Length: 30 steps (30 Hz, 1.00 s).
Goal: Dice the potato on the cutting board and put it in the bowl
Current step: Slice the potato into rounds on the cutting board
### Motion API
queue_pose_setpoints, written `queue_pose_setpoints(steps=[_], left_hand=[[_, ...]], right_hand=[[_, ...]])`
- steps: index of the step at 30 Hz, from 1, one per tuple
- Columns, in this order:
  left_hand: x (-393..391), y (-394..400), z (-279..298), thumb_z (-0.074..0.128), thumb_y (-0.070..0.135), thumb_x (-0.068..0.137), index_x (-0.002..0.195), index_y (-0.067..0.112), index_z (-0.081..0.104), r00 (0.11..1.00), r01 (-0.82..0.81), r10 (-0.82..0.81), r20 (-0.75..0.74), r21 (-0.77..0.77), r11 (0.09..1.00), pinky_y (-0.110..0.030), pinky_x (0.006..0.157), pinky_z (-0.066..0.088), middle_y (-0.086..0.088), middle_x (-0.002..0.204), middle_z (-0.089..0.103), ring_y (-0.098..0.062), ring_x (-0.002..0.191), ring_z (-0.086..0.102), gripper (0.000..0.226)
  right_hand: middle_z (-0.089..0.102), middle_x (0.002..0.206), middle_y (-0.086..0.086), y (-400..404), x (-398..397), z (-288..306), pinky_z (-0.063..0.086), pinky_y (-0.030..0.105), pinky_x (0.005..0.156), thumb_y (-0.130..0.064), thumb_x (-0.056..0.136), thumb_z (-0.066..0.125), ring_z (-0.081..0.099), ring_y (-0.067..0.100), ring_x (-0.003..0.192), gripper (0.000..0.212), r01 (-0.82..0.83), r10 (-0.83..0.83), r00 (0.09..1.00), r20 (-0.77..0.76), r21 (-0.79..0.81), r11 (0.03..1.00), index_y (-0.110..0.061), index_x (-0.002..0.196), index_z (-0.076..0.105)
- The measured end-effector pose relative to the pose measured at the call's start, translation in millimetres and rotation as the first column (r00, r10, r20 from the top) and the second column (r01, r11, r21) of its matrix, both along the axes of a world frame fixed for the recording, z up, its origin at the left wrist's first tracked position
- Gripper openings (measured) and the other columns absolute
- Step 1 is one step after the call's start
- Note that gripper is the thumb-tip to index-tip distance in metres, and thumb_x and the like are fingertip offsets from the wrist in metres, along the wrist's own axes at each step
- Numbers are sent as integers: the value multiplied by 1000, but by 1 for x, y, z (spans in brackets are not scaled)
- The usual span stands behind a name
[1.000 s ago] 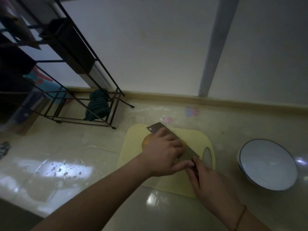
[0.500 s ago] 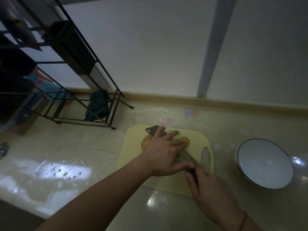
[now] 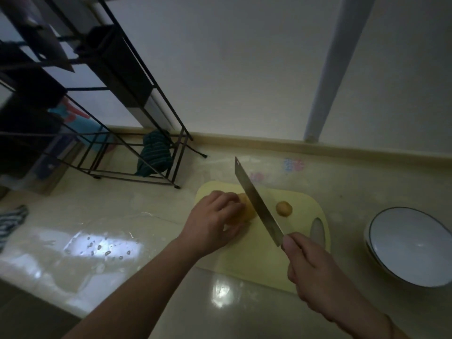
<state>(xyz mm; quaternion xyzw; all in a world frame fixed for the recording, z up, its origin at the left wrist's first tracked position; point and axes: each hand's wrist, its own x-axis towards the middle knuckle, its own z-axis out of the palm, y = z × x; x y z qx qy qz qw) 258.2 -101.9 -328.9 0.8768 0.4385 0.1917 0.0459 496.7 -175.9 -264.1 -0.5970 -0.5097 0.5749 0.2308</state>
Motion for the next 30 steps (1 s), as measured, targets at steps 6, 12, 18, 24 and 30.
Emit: queue_pose_setpoints(steps=[6, 12, 18, 24, 30], left_hand=[[6, 10, -8, 75, 27, 86, 113, 11, 72, 998, 47, -46, -33, 15, 999, -37, 77, 52, -7, 117, 66, -27, 97, 59, 32], [7, 13, -18, 80, 24, 79, 113, 7, 72, 999, 42, -41, -22, 52, 998, -36, 79, 50, -8, 116, 67, -30, 93, 59, 39], [6, 16, -26, 81, 25, 76, 111, 5, 72, 999, 33, -33, 1, 84, 996, -37, 77, 51, -10, 114, 68, -31, 91, 60, 41], [-2, 23, -30, 78, 27, 82, 113, 3, 72, 995, 98, -97, -9, 108, 989, -38, 81, 52, -11, 116, 69, -33, 93, 62, 40], [-2, 28, -37, 80, 25, 82, 109, 2, 74, 989, 146, -147, -2, 140, 979, -39, 77, 54, -12, 113, 70, -34, 91, 64, 36]], right_hand=[[57, 57, 1, -2, -8, 8, 34, 20, 61, -45, 98, 37, 55, -3, 59, 25, -48, 37, 992, 117, 91, 995, -31, 89, 55], [53, 50, -7, -4, -15, 20, 38, 23, 69, -41, 100, 35, 46, -22, 67, 25, -59, 47, 985, 167, 67, 996, -26, 100, 54], [50, 56, -5, 0, -20, 26, 34, 28, 75, -41, 101, 33, 35, -21, 66, 25, -32, 26, 983, 181, 33, 999, -25, 105, 52], [58, 64, -1, 3, -15, 19, 33, 11, 64, -41, 101, 32, 7, -28, 89, 26, -36, 32, 989, 147, 24, 999, -25, 98, 52], [60, 71, -1, 3, -15, 20, 38, 30, 76, -42, 101, 30, 38, -16, 98, 25, -53, 47, 985, 168, 31, 998, -26, 96, 49]])
